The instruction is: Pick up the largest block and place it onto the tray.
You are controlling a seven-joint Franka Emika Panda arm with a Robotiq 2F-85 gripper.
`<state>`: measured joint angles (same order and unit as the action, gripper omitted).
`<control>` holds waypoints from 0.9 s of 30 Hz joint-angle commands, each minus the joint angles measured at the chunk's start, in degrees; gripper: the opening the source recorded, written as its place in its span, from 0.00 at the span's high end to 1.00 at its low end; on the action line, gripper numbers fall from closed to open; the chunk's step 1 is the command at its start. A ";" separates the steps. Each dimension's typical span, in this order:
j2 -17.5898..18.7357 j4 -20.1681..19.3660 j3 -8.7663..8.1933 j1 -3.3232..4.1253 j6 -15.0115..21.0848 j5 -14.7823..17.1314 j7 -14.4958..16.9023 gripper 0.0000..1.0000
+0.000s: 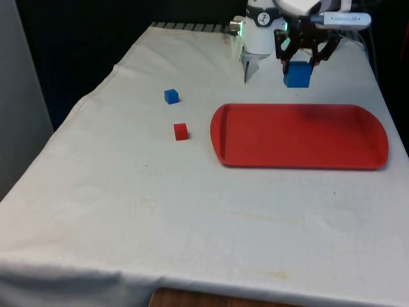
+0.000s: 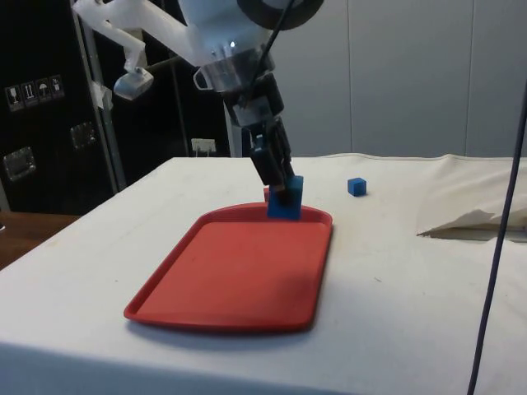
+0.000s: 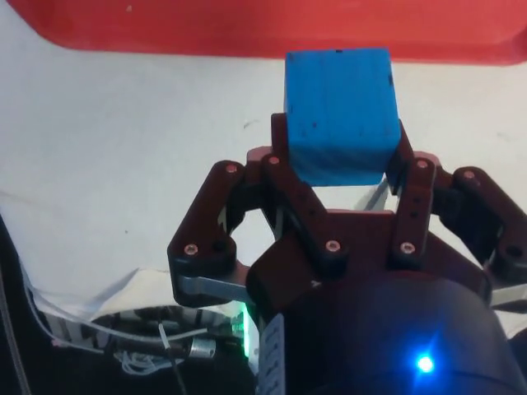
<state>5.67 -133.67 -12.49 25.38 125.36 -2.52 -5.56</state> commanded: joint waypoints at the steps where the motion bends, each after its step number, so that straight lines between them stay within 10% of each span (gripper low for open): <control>1: 0.57 0.40 0.00 0.00 0.63 0.06 -0.34 1.00; 27: 14.73 10.43 -1.60 -1.72 4.87 2.35 2.23 1.00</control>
<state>19.88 -123.53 -14.38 24.06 129.89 -0.92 -3.95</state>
